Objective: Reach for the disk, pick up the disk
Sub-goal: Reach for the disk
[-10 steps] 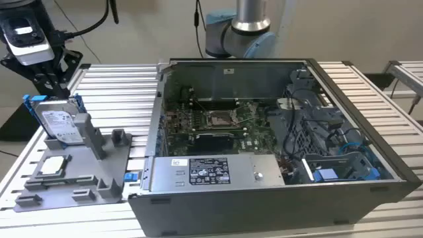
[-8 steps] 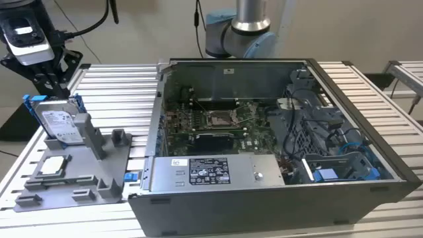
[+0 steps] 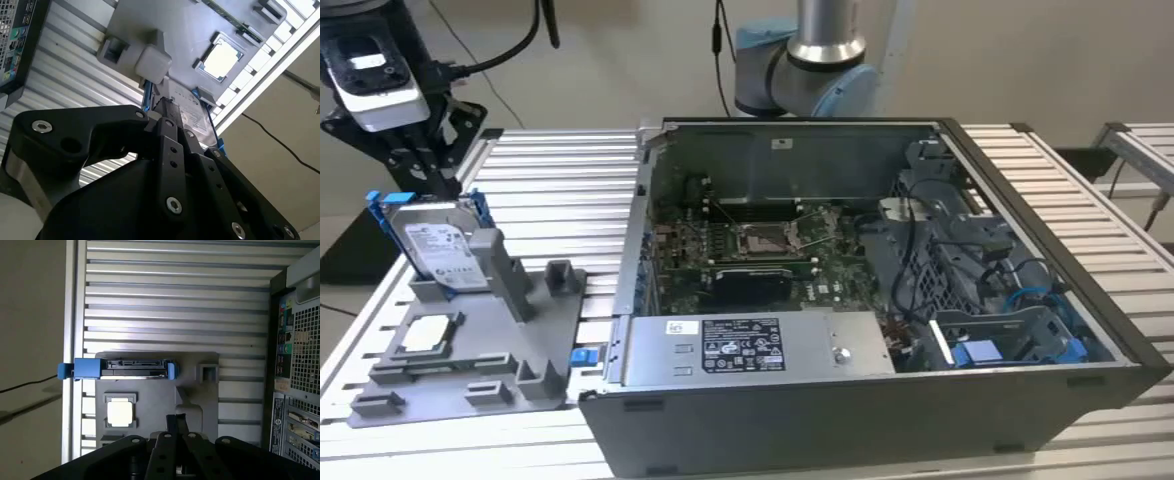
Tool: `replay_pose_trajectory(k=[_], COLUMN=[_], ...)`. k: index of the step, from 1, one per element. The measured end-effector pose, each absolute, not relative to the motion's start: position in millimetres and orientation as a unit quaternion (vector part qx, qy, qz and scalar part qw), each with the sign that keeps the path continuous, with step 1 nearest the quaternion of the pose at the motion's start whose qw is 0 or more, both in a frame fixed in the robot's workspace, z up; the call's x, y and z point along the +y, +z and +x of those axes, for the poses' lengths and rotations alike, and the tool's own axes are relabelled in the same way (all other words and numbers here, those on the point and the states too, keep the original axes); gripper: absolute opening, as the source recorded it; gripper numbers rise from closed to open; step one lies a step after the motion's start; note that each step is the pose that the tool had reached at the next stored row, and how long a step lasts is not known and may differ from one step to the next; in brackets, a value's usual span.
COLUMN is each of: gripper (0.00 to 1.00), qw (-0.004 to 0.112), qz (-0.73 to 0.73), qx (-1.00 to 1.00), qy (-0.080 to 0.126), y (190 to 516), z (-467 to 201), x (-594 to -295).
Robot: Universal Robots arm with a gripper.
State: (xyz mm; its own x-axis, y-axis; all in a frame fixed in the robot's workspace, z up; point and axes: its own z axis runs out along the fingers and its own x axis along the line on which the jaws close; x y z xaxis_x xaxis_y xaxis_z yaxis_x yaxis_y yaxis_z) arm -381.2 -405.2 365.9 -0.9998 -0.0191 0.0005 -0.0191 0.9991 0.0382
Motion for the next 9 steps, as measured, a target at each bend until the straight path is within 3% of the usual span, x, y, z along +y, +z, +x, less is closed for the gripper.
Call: replay_pose_trajectory(k=[9], gripper=[0.0], qw=[0.0], qz=[0.01], qx=[-1.0], qy=[-0.019], y=[365.9], z=[-382.7], x=[-389.5])
